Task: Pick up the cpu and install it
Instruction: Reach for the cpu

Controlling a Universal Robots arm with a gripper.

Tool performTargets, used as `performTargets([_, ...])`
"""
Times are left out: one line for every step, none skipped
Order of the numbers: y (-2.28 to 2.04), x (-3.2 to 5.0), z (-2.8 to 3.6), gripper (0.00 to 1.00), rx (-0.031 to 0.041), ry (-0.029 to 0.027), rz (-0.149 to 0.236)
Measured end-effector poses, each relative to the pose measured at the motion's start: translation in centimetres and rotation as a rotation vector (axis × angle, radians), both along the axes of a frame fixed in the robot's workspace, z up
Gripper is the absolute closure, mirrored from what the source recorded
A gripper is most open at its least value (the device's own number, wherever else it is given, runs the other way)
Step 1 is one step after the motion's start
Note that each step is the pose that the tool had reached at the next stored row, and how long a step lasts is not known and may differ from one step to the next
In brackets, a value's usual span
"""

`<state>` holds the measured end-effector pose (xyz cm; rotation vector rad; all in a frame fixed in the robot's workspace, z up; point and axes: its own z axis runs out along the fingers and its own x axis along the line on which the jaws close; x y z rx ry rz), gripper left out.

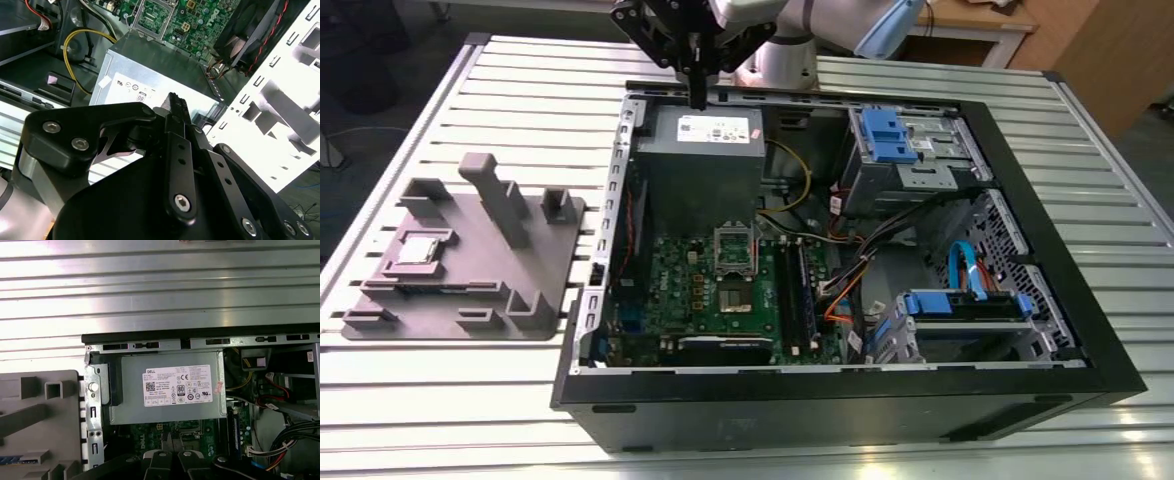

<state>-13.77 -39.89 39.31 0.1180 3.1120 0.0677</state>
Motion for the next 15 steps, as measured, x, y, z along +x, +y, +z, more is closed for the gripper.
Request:
performTargets([0.0, -0.06, 0.0, 0.9, 0.0, 0.0, 0.0])
performTargets([0.0, -0.12, 0.0, 0.9, -0.0001, 0.0, 0.0])
performTargets([0.0, -0.19, 0.0, 0.9, -0.0001, 0.0, 0.0])
performTargets([0.0, -0.27, 0.0, 0.9, -0.0001, 0.0, 0.0])
performTargets([0.0, -0.35, 0.0, 0.9, -0.0001, 0.0, 0.0])
performTargets([0.0, -0.44, 0.01, 0.9, -0.0001, 0.0, 0.0])
performTargets([0.0, -0.53, 0.01, 0.9, -0.0002, 0.0, 0.0])
performTargets([0.0, -0.63, 0.0, 0.9, -0.0001, 0.0, 0.0])
performTargets([0.0, -0.72, 0.0, 0.9, -0.0001, 0.0, 0.0])
performTargets([0.0, -0.81, 0.0, 0.9, 0.0, -0.0001, 0.0])
performTargets([0.0, -0.89, 0.0, 0.9, 0.0, -0.0002, 0.0])
performTargets([0.0, -0.97, 0.0, 0.9, 0.0, -0.0002, 0.0])
performTargets([0.0, -1.05, 0.0, 0.9, 0.0, -0.0002, 0.0])
performTargets([0.0, -1.12, 0.0, 0.9, -0.0001, -0.0002, 0.0])
performTargets([0.0, -1.21, 0.0, 0.9, -0.0001, -0.0002, 0.0])
